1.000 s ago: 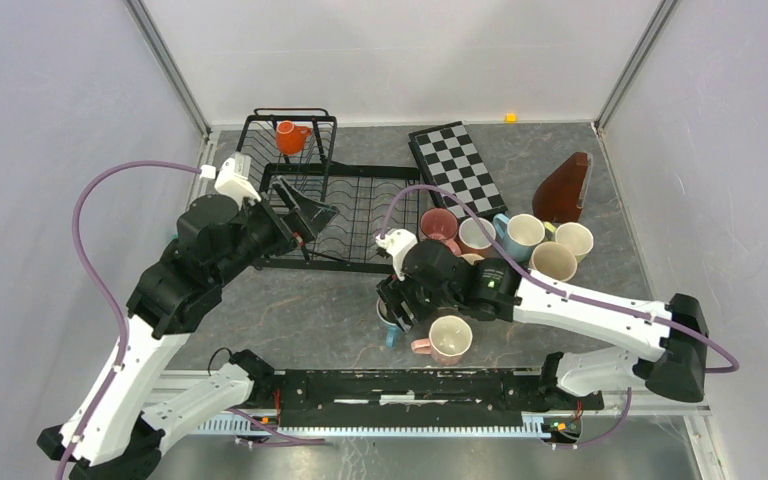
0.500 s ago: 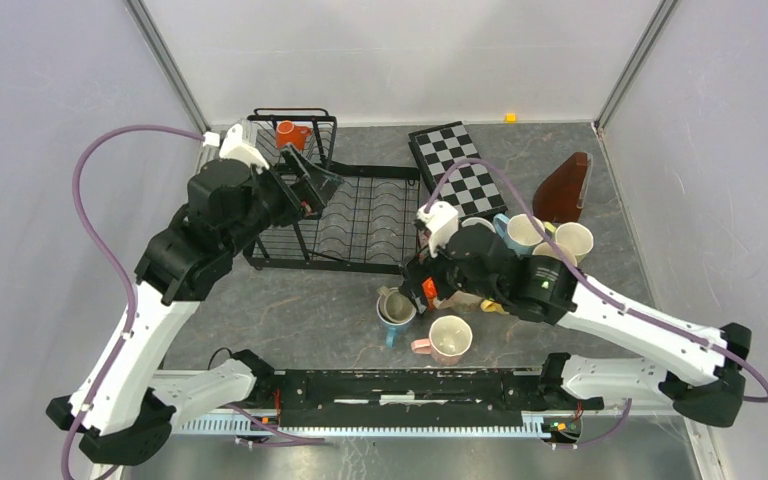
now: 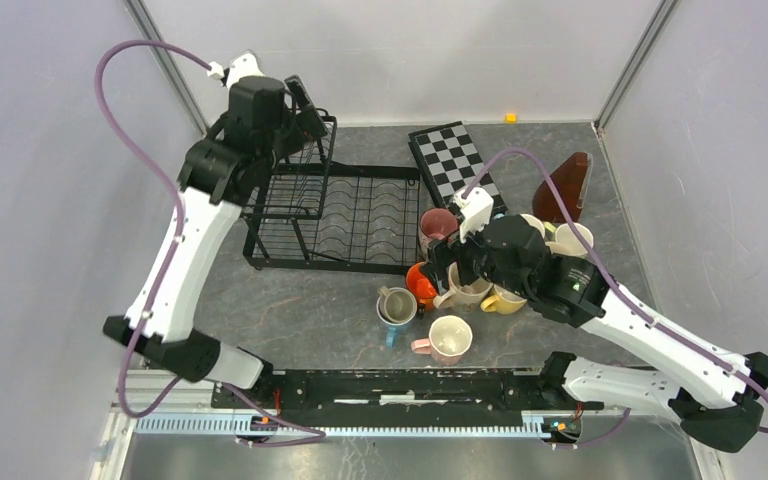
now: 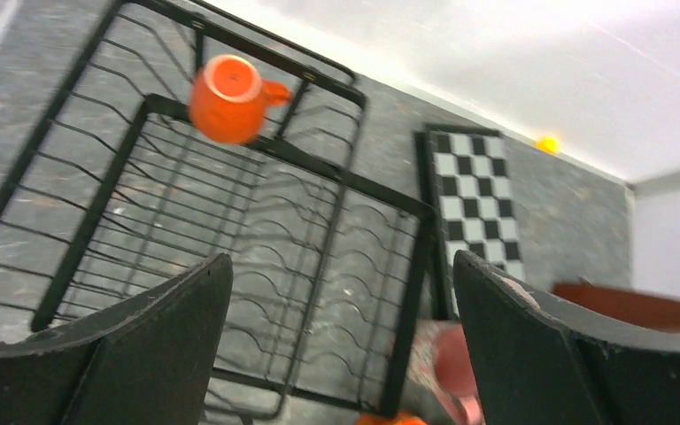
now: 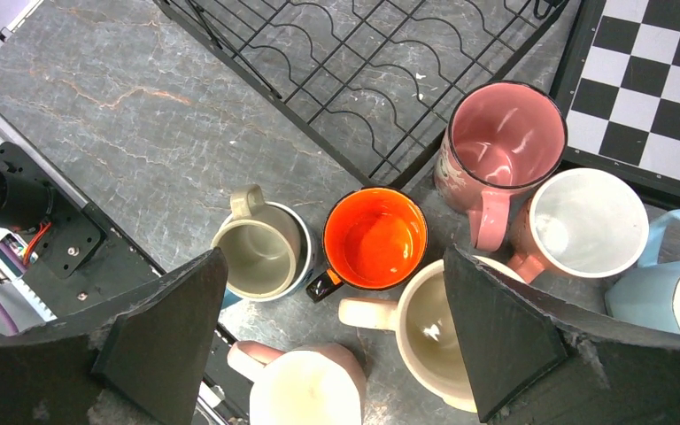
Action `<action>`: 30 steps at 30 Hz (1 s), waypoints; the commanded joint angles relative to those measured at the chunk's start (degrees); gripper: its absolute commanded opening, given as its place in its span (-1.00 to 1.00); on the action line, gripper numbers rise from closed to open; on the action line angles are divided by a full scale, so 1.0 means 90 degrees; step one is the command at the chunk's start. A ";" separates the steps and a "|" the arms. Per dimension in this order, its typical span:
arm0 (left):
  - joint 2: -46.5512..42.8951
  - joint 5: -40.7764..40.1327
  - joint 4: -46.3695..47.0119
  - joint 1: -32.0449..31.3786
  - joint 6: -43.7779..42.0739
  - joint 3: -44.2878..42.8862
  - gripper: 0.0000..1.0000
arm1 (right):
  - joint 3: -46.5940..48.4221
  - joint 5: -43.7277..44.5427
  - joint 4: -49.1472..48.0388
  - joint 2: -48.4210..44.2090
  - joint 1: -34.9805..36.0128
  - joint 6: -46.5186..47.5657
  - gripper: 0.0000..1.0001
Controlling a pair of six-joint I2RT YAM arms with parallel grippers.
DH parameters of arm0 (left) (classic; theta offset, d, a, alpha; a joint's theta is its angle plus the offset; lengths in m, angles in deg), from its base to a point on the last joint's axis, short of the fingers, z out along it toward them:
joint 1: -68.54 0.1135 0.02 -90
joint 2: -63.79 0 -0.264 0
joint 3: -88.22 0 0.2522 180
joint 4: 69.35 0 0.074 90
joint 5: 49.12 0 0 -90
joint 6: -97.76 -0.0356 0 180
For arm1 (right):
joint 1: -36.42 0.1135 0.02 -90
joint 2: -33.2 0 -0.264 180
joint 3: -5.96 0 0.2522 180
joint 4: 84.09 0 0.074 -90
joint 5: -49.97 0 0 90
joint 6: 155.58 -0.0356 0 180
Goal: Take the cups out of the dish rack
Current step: Unload the cup from the dish rack.
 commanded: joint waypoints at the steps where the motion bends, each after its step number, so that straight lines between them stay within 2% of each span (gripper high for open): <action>1: 0.0795 -0.0251 -0.0460 0.0706 -0.0311 -0.0768 1.00 | -0.0058 -0.0077 -0.0199 -0.0256 -0.0034 0.0124 0.96; 10: 0.2142 -0.0065 -0.0495 0.1351 -0.0164 -0.1544 1.00 | -0.0198 -0.0168 -0.0148 -0.0586 -0.0042 0.0051 0.96; 19: 0.3334 -0.0314 -0.0657 0.1598 -0.0004 -0.2336 1.00 | -0.0347 -0.0227 -0.0139 -0.0844 -0.0042 0.0005 0.96; 30: 0.4043 -0.0736 -0.0640 0.1726 0.0424 -0.2638 1.00 | -0.0513 -0.0264 -0.0137 -0.0949 -0.0043 0.0005 0.96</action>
